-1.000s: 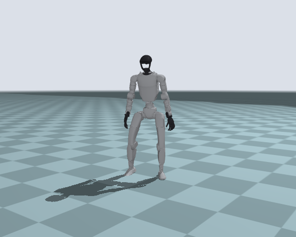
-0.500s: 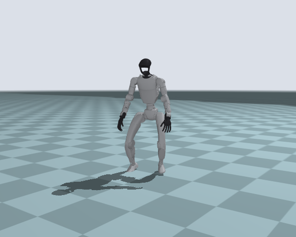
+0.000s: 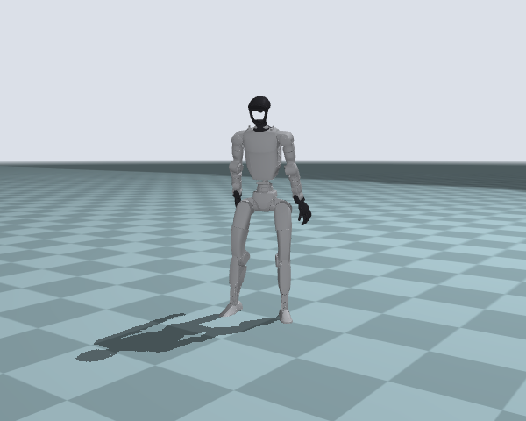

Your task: In place motions

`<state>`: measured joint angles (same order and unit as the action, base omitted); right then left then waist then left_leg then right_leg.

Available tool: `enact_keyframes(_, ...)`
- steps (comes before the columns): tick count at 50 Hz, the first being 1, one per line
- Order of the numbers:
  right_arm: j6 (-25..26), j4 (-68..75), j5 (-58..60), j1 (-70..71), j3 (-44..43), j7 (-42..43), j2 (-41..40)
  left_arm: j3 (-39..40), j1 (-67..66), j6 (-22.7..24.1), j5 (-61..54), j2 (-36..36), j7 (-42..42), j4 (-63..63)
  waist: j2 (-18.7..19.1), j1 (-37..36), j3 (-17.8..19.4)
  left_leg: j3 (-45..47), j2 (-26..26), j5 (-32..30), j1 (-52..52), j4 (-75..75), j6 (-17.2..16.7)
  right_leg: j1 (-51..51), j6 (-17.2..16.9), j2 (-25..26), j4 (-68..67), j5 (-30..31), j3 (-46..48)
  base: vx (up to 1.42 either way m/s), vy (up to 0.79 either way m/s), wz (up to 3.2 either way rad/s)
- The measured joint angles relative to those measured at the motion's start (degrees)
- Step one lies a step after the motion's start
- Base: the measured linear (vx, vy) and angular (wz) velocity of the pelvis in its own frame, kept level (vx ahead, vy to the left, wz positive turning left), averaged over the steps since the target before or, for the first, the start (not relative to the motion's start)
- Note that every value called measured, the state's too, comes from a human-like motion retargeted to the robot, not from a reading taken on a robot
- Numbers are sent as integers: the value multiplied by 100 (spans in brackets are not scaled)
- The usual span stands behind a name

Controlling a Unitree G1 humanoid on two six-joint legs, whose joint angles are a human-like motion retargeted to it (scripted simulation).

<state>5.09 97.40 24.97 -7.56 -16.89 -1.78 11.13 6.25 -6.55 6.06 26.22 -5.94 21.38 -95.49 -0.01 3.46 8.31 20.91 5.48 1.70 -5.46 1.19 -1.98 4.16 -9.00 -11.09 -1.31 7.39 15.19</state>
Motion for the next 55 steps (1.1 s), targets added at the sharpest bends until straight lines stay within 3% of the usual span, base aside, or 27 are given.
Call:
enact_keyframes(3,-7,0,22,124,19,187,36,51,8,-113,550,-12,-304,279,51,106,-210,-97,-10,60,-16,54,42,-27,27,29,8,-9,141,8,2,14)
enact_keyframes(7,-124,-37,68,667,184,104,19,-26,308,-102,510,-117,-983,587,-13,53,-202,-48,25,283,-37,395,163,-25,-3,-10,-222,-138,46,-4,0,-10)
enact_keyframes(12,-453,-1043,138,1372,534,-39,-168,48,1094,-87,336,-206,-2045,982,39,-64,-302,-265,495,1249,-1227,2268,385,930,-316,-180,-1627,-731,-353,-21,0,-28)
enact_keyframes(17,-775,-2153,358,1867,1122,-54,-136,-645,1636,195,-110,-566,-2461,1656,27,-121,-167,-650,835,2210,-2164,4231,552,1690,-464,-190,-3184,-1341,-748,-9,1,-4)
enact_keyframes(22,-655,-2266,895,2436,1324,93,-130,-609,2111,180,397,-717,-2428,1777,-45,-282,128,-606,909,2462,-2257,4917,644,1888,-495,-229,-3863,-1613,-1061,-8,4,-24)
enact_keyframes(25,-640,-2381,826,2381,1343,49,-179,-666,2097,237,455,-739,-2503,1790,-16,-262,120,-613,798,2296,-2114,4592,608,1716,-465,-226,-3572,-1492,-996,2,0,7)
enact_keyframes(30,-937,-2704,487,1730,1108,176,-412,-470,1662,169,508,-483,-2283,1696,-68,-232,13,-556,298,1292,-1433,2679,392,1045,-258,-201,-1866,-714,-738,3,-5,34)
enact_keyframes(35,-1208,-2672,685,1063,1002,343,-418,-350,852,437,39,-141,-1518,1309,56,-58,-252,-93,137,145,-513,493,-51,331,-13,-89,-110,76,-63,4,-3,30)
enact_keyframes(38,-1343,-2385,1124,739,1073,536,-328,-496,242,632,-48,-136,-1275,1094,115,137,-434,-70,6,-188,-276,-84,-88,62,23,13,322,252,711,20,3,-6)
enact_keyframes(40,-1310,-1805,1444,711,1009,669,-219,-546,-2,524,224,-223,-1246,843,117,38,-794,153,-80,-175,-403,-169,-21,461,165,85,108,84,190,12,6,-47)
enact_keyframes(41,-1052,-1459,1576,807,940,680,-203,-482,45,265,403,-203,-1180,622,124,113,-776,-139,-76,-172,-544,-48,-1,573,116,50,6,75,-145,0,0,0)
enact_keyframes(43,-432,-969,1591,894,837,564,-192,-395,187,-280,524,-111,-915,174,127,225,-571,-291,-36,-140,-557,112,-3,484,76,-5,-51,81,-72,-16,4,33)
enact_keyframes(45,-263,-681,1193,910,840,468,-160,-335,289,-517,297,-84,-606,-18,115,198,-239,-63,24,-117,-298,114,-4,220,47,-42,-35,98,232,-20,3,2)
enact_keyframes(48,-726,-606,676,757,853,469,-90,-319,162,-197,147,-86,-694,203,140,264,-277,-166,4,-101,-233,107,-17,112,38,-28,-7,56,168,7,3,24)
enact_keyframes(51,-671,-735,914,532,623,695,-175,-252,21,-114,401,18,-834,498,134,177,-572,-271,-55,-68,-338,160,26,131,58,-39,13,30,257,27,-1,31)
enact_keyframes(55,-673,-831,847,688,733,731,-205,-504,305,86,80,-78,-929,578,16,45,-439,-250,-36,116,-404,483,110,143,10,-144,-204,-81,292,-8,-2,2)
